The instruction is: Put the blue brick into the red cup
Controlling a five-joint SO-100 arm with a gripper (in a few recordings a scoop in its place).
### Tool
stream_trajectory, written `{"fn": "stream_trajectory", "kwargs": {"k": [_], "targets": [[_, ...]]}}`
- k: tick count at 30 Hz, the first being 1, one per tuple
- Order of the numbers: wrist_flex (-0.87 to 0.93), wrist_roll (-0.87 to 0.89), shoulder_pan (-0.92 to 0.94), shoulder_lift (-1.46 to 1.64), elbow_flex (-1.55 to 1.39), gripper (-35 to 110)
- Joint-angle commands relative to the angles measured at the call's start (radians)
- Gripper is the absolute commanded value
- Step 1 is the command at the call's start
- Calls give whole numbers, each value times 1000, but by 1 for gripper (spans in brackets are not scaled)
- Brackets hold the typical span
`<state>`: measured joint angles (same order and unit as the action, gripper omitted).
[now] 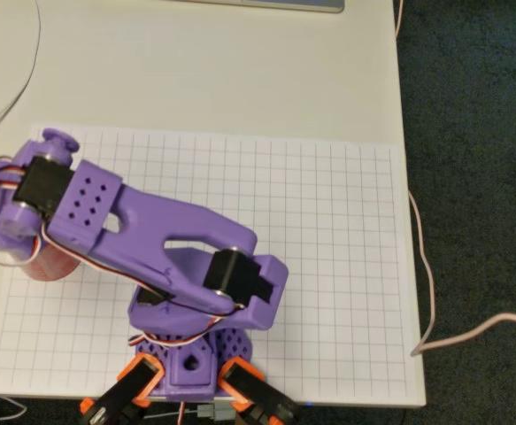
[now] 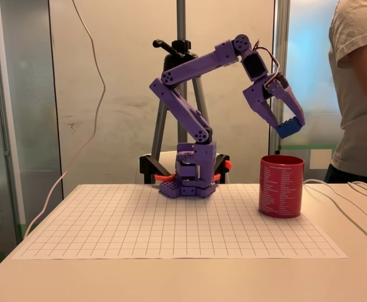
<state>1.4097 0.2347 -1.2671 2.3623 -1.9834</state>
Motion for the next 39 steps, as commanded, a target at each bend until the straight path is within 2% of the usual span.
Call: {"fn": "stream_trajectory", "kwargs": {"k": [1, 15, 17, 18, 22, 33, 34, 35, 39], "targets": [[-26, -29, 51, 31, -25, 0], [35, 29, 106, -8, -26, 1], [94, 112, 114, -28, -29, 50], [107, 117, 114, -31, -29, 57], [121, 121, 124, -20, -35, 62], [132, 106, 114, -18, -35, 61], [126, 83, 114, -18, -34, 40], [97, 29, 115, -20, -32, 0], [89, 74, 129, -35, -23, 0]]}}
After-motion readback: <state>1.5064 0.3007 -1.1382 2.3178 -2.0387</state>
